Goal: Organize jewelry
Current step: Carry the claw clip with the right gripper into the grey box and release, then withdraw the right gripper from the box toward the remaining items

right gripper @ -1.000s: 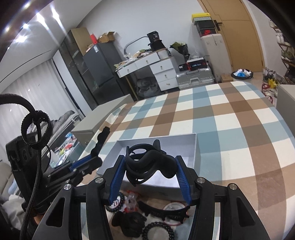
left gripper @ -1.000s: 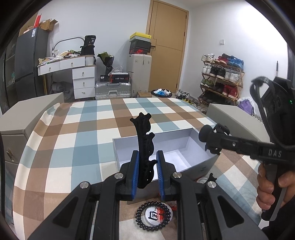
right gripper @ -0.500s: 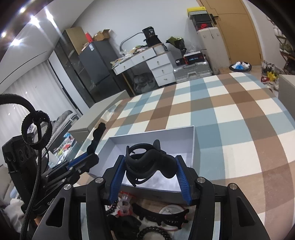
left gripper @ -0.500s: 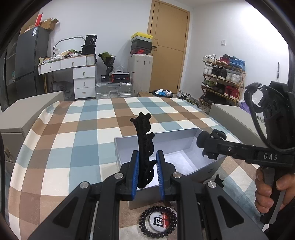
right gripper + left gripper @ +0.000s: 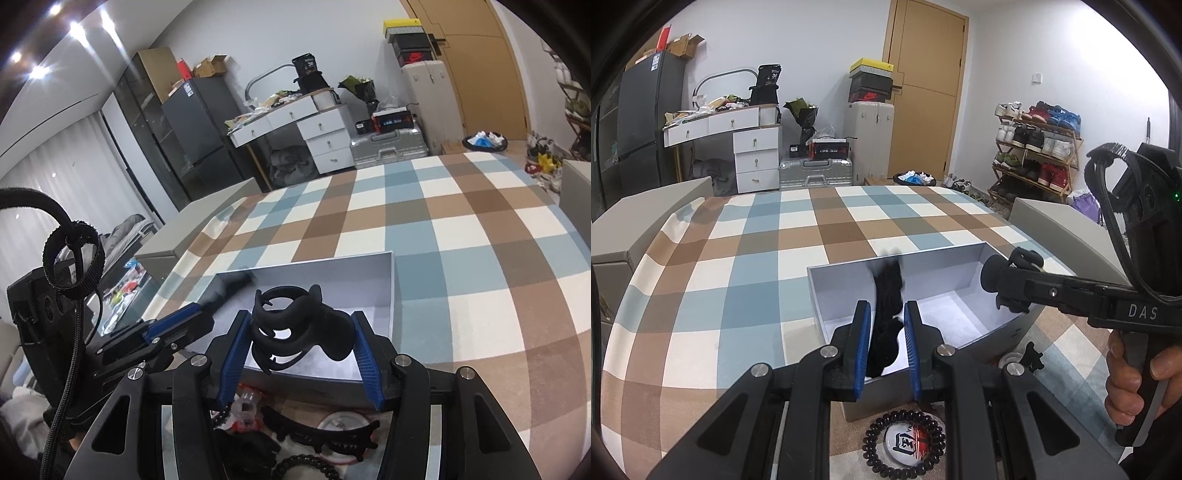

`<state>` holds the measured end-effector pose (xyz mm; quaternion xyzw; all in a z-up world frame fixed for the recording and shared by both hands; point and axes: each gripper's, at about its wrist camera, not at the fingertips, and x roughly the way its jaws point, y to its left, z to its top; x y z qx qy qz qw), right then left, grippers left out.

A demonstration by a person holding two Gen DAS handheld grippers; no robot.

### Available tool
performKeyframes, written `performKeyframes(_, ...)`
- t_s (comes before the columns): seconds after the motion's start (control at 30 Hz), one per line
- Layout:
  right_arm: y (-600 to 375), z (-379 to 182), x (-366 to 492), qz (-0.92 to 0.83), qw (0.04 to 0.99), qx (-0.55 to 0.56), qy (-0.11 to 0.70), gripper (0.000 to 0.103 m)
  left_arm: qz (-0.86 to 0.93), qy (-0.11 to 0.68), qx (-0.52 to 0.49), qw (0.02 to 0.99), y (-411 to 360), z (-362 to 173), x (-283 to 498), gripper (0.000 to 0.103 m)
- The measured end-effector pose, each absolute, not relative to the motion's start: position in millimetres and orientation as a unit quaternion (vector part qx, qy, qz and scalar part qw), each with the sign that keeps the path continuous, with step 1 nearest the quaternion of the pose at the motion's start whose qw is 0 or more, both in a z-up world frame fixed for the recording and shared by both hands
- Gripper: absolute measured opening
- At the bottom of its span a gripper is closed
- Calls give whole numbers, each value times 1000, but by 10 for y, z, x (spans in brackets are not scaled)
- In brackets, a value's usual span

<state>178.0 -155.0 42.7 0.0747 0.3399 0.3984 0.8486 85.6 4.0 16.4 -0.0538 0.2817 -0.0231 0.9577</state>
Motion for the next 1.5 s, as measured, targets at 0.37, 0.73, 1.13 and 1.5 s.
performKeyframes(0.37, -1598, 551, 1666, 403, 859, 61, 310, 58, -24, 279, -59, 958, 42, 245, 776, 43)
performKeyframes(0.73, -1811, 669, 1427, 374, 873, 34, 313, 103, -1, 264, -50, 963, 67, 322, 367, 102)
performKeyframes(1.13, -1952, 396, 1186, 366, 860, 9, 356, 103, -7, 289, -52, 956, 29, 184, 308, 102)
performKeyframes(1.5, -1859, 133, 1082, 387, 837, -29, 386, 85, 1, 290, -38, 956, 56, 46, 243, 102)
